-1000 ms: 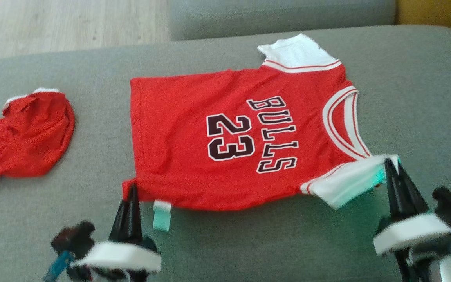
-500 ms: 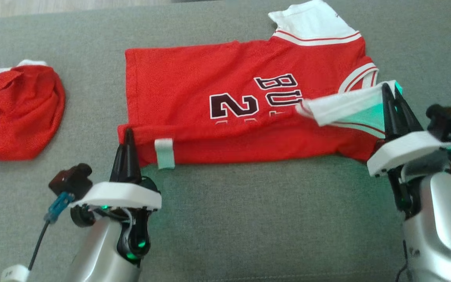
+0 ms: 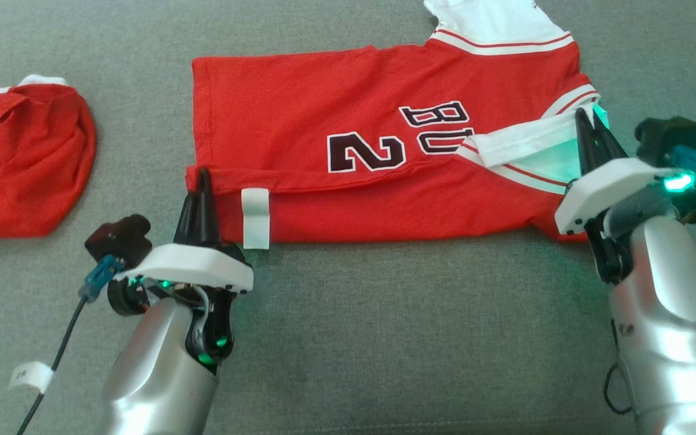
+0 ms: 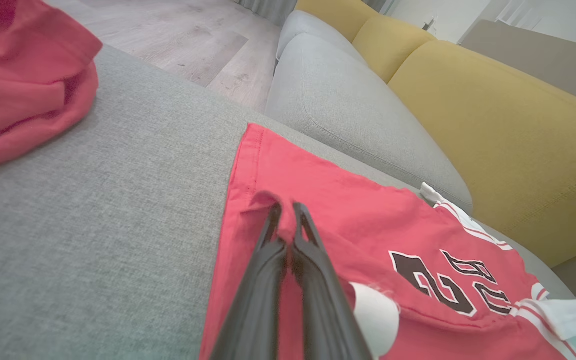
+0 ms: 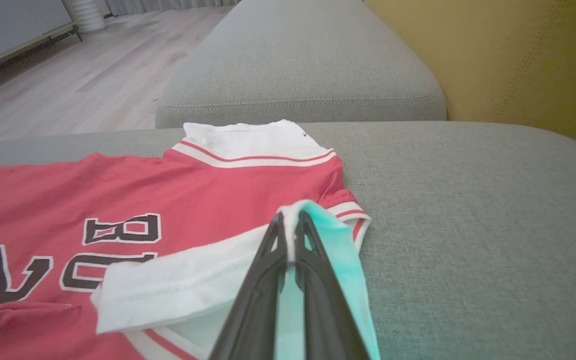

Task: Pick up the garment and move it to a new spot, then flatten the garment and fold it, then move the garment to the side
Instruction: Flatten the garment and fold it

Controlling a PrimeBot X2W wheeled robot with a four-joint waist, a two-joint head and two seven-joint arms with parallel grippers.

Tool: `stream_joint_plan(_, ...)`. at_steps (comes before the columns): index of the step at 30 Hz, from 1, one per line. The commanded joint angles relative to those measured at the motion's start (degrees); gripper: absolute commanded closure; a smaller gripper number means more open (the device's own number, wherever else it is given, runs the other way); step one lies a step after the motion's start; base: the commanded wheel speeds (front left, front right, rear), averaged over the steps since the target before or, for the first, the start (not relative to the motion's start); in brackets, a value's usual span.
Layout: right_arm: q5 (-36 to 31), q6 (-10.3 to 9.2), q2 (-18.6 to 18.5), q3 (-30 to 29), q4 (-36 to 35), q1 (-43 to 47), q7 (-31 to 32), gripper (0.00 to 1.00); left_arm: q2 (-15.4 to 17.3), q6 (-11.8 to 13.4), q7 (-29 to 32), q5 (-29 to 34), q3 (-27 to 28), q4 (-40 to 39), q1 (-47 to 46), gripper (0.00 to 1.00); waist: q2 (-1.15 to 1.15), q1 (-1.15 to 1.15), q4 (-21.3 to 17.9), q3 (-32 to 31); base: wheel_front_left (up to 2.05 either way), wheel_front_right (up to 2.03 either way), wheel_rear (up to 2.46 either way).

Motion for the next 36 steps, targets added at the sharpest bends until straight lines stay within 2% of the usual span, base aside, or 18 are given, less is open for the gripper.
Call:
stream_joint_plan(1, -0.8, 0.21, 0.1, 1.1, -0.4, -2.7, -0.5, 0.84, 0.6, 0.4, -0.3, 0.4, 1.3, -1.1, -2.1, 0.88, 0.00, 0.00, -0.1, 0.2, 0.00, 0.00, 0.00)
stream_joint_plan(2, -1.1, 0.21, 0.1, 1.1, 1.1, -3.7, -0.6, 0.56, 0.6, 0.5, -0.5, 0.6, 1.2, -0.8, -2.4, 0.59, 0.00, 0.00, -0.1, 0.3, 0.00, 0.00, 0.00)
stream_joint_plan(3, -1.3, 0.21, 0.2, 1.0, 2.5, -4.7, -0.9, 0.11, 0.6, 0.5, -0.8, 0.9, 1.0, -0.6, -2.6, 0.15, 0.00, 0.00, 0.0, 0.4, 0.00, 0.00, 0.00)
stream_joint_plan(4, -1.5, 0.21, 0.2, 1.0, 3.9, -5.6, -1.1, 0.00, 0.7, 0.6, -1.4, 1.4, 0.9, -0.5, -2.8, 0.00, 0.00, 0.00, 0.0, 0.4, 0.00, 0.00, 0.00)
stream_joint_plan(11, -3.1, 0.21, 0.4, 0.4, 10.2, -10.1, -5.1, 0.00, 1.7, 0.8, -2.3, 3.1, -0.5, -0.9, -0.3, 0.00, 0.00, 0.00, 0.1, -0.6, 0.00, 0.00, 0.00)
stream_joint_plan(18, -2.2, 0.21, 0.5, 1.3, 10.2, -8.3, -7.6, 0.00, 5.0, 2.2, 1.6, 2.9, -0.9, -3.9, 5.9, 0.00, 0.00, 0.00, -0.8, -3.9, 0.00, 0.00, 0.00)
stream_joint_plan(26, 0.3, 0.21, 0.7, 2.8, 1.5, 0.9, -5.9, 0.00, 6.5, 4.6, 10.2, -0.1, -1.1, -8.3, 11.2, 0.00, 0.00, 0.00, -3.1, -5.8, 0.00, 0.00, 0.00)
stream_joint_plan(36, 0.8, 0.21, 1.0, 3.1, -12.1, 10.8, 0.5, 0.00, 6.7, 6.0, 12.7, -3.4, 1.6, -8.9, 10.4, 0.00, 0.00, 0.00, -6.0, -3.3, 0.00, 0.00, 0.00)
